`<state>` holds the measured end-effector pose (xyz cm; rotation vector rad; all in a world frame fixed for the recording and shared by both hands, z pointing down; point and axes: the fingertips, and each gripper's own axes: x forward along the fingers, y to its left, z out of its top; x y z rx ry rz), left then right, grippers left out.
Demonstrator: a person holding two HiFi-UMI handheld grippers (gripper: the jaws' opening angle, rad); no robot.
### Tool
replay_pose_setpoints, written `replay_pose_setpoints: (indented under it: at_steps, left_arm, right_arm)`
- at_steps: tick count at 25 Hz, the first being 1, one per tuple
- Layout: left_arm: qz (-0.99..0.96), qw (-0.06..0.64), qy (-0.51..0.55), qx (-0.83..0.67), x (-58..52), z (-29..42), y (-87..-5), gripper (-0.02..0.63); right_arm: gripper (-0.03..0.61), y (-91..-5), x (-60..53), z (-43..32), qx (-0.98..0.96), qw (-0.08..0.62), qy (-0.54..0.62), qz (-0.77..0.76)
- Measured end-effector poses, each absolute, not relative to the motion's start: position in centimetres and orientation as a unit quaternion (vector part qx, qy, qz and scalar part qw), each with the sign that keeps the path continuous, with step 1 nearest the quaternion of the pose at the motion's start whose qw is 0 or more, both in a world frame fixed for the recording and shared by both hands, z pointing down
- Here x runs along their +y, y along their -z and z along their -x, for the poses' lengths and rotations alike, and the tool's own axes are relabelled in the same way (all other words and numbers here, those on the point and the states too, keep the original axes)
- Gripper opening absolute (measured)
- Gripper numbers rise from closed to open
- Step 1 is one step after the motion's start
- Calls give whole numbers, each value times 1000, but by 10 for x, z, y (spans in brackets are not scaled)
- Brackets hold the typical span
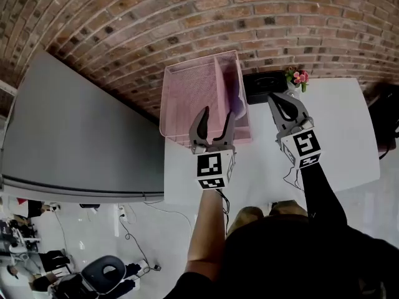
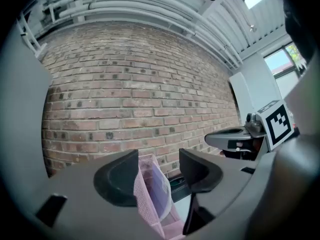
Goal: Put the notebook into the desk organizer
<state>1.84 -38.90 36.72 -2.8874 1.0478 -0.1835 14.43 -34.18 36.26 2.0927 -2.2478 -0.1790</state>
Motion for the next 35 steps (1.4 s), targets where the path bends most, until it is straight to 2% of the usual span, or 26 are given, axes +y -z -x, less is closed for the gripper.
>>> replay_pose_setpoints:
  at_steps: [20,27,32,35]
  left_arm:
    - [967,60,38,244,-306,47,-347,245]
    - [968,74,28,238,-298,65,-346,152]
    - [962,84,21,259,-295,78,-337,20]
    - [960,88,20,264,-294,81,-334,15]
  right_arm:
    - [20,-359,-240,-67,-671,55,65,-736]
    - [20,-360,-232,-46,-670,54,71,-737]
    - [20,-355,-225,-39,-672,55,76,-735]
    - [20,-351,-224,-37,-672,51,80,-734]
